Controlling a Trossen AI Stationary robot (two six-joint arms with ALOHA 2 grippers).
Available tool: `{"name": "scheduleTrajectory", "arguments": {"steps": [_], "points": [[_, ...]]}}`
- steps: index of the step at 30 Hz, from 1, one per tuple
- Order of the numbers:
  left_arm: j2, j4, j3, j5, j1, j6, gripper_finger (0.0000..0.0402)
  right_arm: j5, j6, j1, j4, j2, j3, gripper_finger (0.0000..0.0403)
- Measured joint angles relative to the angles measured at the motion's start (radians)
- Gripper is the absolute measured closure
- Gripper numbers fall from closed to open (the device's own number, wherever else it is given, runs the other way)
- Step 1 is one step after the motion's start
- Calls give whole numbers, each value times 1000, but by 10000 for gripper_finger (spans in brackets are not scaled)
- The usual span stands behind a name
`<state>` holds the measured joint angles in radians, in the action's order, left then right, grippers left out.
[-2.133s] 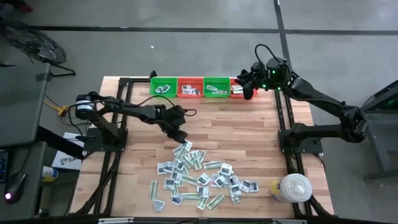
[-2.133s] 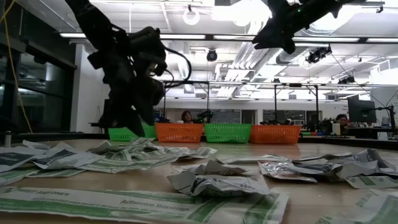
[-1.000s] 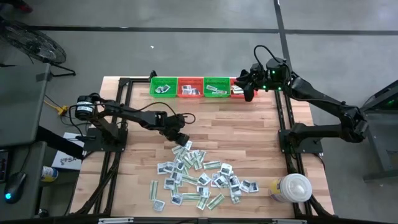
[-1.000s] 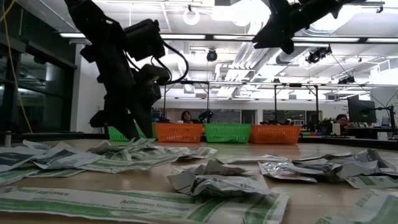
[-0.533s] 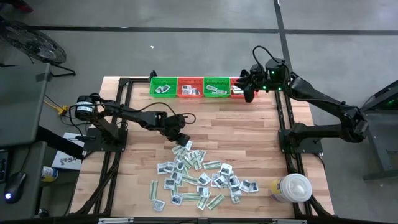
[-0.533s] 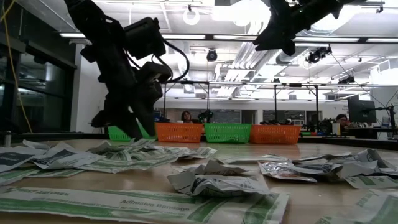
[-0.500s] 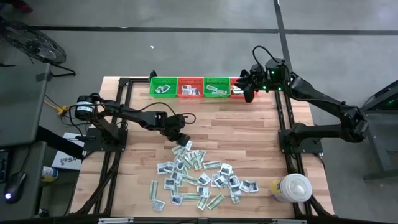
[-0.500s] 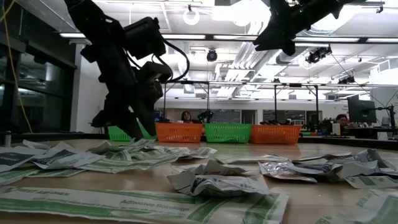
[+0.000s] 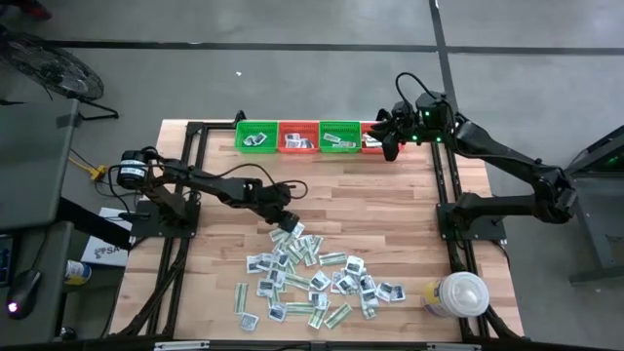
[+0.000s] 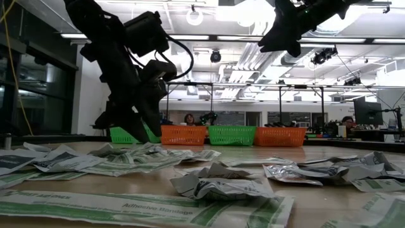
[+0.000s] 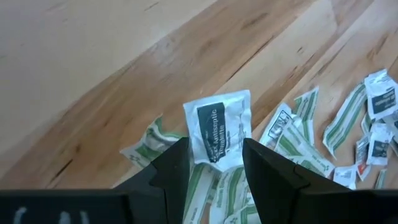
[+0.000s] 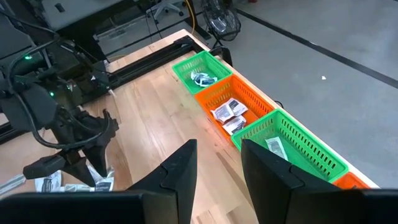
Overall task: Pick & Place First Aid Supplies
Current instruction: Put the gray towelette pack in the left orange bin
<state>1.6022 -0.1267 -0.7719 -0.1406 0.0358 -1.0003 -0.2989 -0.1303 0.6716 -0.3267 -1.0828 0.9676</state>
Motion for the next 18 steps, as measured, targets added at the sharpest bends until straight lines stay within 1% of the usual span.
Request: {"name": "scheduleTrajectory", "arguments": {"steps": [4, 8, 18], "points": [[0, 37, 0, 16, 1, 36, 255, 0, 0, 0, -2, 0, 0, 284], [0, 85, -3, 23, 1, 154, 255, -1, 12, 0, -13, 0, 0, 284], [0, 65, -116, 82, 1, 620, 255, -16, 27, 0, -37, 0, 0, 284]]}}
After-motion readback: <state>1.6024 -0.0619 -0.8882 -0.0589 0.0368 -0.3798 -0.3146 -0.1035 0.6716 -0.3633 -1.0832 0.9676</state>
